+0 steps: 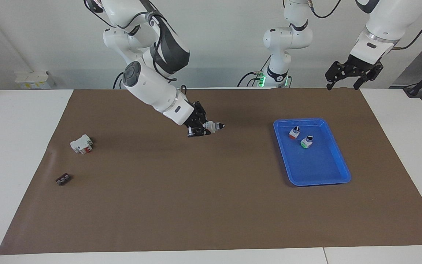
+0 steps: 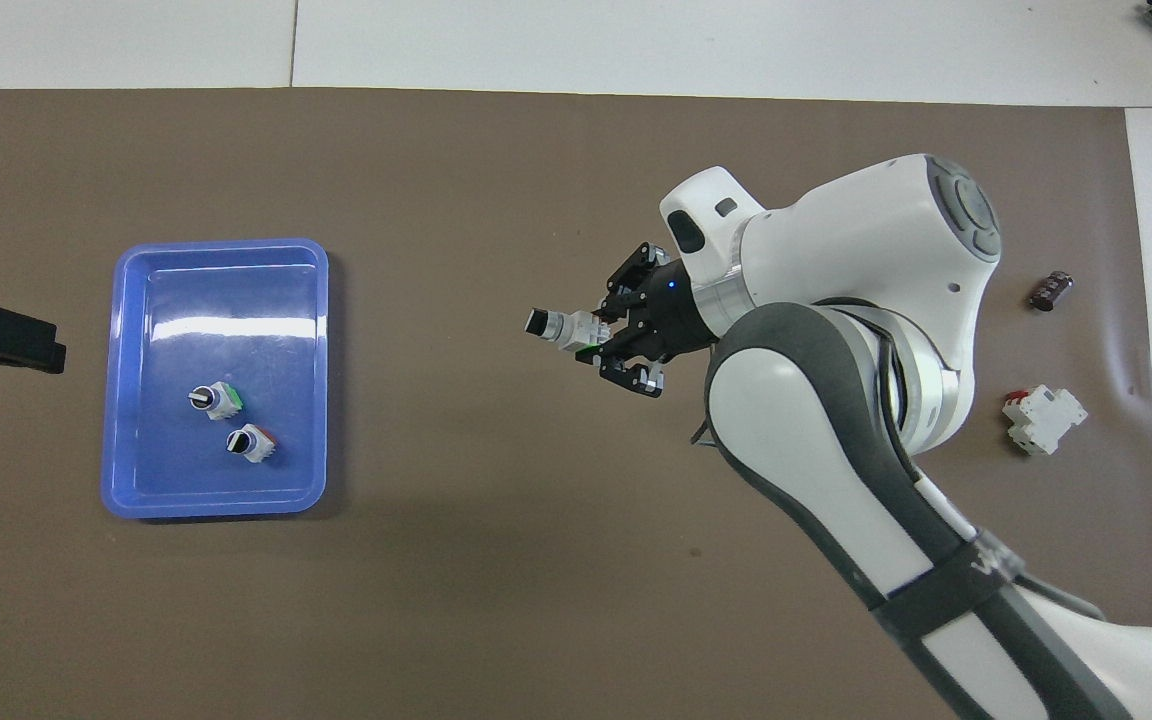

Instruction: Turn and place switch with both arms

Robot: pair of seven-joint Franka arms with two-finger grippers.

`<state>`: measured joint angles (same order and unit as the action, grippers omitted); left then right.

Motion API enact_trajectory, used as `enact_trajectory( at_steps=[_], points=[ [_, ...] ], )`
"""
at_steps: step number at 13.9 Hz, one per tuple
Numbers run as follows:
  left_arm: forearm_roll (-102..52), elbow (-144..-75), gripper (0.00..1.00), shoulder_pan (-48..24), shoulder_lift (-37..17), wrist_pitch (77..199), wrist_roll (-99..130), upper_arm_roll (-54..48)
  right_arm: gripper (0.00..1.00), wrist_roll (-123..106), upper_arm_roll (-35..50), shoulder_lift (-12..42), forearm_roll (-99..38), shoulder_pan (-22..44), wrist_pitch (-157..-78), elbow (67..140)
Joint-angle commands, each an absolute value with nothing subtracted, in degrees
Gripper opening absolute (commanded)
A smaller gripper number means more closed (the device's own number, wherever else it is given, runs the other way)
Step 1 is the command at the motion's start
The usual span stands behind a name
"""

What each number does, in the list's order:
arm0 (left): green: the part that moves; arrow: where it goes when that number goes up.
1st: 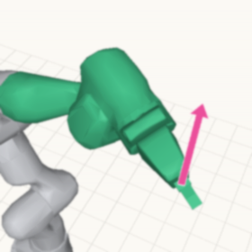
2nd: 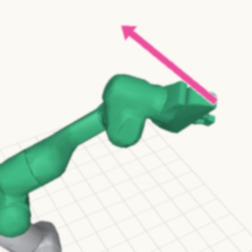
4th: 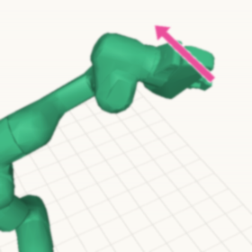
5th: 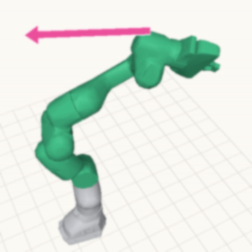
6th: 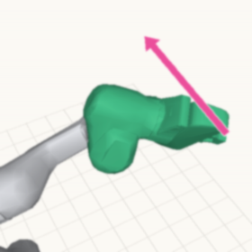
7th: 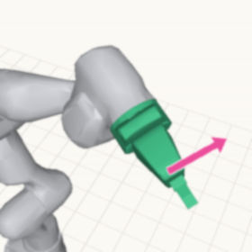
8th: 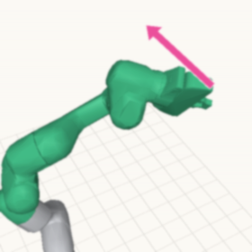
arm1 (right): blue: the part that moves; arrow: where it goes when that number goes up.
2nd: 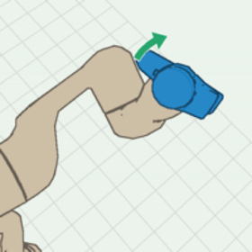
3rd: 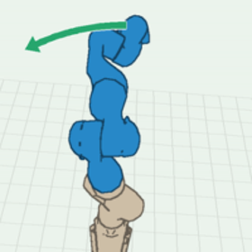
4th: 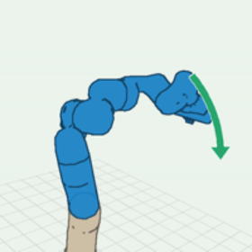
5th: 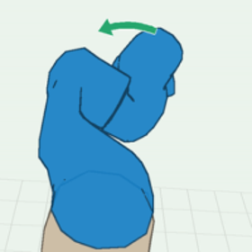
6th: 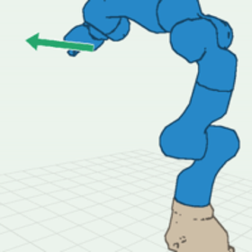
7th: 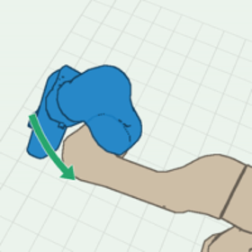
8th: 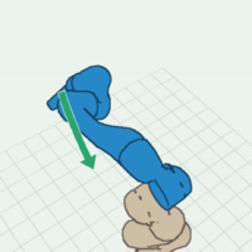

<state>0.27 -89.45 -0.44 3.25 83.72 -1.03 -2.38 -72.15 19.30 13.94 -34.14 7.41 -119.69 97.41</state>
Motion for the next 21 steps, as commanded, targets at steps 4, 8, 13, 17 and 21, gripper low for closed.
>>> enact_trajectory(
  at_steps=[4,8,13,17,21],
  points=[
    [1.0,-91.1,1.00,-0.1,4.9,83.5,0.0,-2.5,0.00,-66.6,22.7,6.0,-38.3,7.4,-119.6,97.0],
    [-1.5,-91.0,1.00,-0.3,5.3,82.4,13.0,-2.9,0.00,-66.5,23.7,5.4,-38.4,7.6,-119.7,96.9],
    [-12.2,-91.2,1.00,-0.1,5.4,82.5,28.0,-2.1,0.00,-66.6,23.7,5.1,-38.4,7.6,-119.5,97.0],
    [-20.4,-91.0,1.00,-0.1,5.3,82.8,48.7,-2.1,0.00,-66.6,23.7,4.5,-38.5,7.6,-119.4,97.0],
    [-23.5,-91.1,1.00,-0.6,5.4,82.2,74.0,-3.4,0.00,-66.4,23.7,4.2,-38.5,7.7,-119.5,97.1]
  ],
)
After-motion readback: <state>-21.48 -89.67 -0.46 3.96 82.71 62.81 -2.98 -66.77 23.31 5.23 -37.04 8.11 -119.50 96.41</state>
